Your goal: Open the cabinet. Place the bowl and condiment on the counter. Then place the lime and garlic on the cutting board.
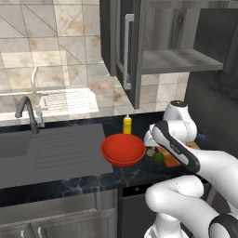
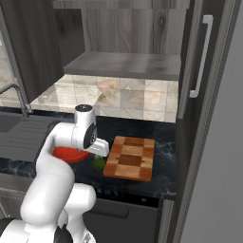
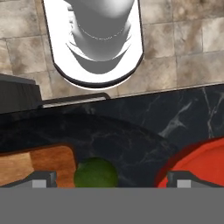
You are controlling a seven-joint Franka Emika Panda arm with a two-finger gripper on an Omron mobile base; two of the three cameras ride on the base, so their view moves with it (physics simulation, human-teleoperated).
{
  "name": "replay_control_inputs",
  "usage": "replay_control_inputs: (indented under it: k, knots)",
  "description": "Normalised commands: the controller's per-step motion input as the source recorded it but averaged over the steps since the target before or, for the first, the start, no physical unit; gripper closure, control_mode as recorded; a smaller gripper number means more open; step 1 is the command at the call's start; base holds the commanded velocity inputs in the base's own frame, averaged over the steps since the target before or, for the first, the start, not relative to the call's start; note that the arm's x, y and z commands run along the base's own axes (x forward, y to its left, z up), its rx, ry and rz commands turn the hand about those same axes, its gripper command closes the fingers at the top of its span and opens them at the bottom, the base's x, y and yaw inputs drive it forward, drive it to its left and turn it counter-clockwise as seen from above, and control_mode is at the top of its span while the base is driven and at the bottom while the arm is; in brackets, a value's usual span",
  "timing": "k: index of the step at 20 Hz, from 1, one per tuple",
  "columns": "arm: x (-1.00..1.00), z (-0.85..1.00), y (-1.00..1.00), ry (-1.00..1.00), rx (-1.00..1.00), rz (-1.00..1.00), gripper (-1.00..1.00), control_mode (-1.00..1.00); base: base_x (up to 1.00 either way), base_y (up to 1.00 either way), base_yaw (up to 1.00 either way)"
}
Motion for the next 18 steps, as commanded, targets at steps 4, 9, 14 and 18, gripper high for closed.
replay_control_inputs:
  k: [4, 9, 14, 18]
  knots:
    - [0.00, -0.13, -0.14, 0.00, -0.02, 0.00, -1.00, -1.00, 0.00, 0.00, 0.00]
    - [0.00, -0.17, -0.16, 0.00, -0.01, 0.00, -1.00, -1.00, 0.00, 0.00, 0.00]
    - [0.14, -0.20, -0.02, 0.00, -0.01, 0.01, -1.00, -1.00, 0.00, 0.00, 0.00]
    - [0.22, -0.19, 0.00, 0.00, -0.02, 0.01, -1.00, -1.00, 0.00, 0.00, 0.00]
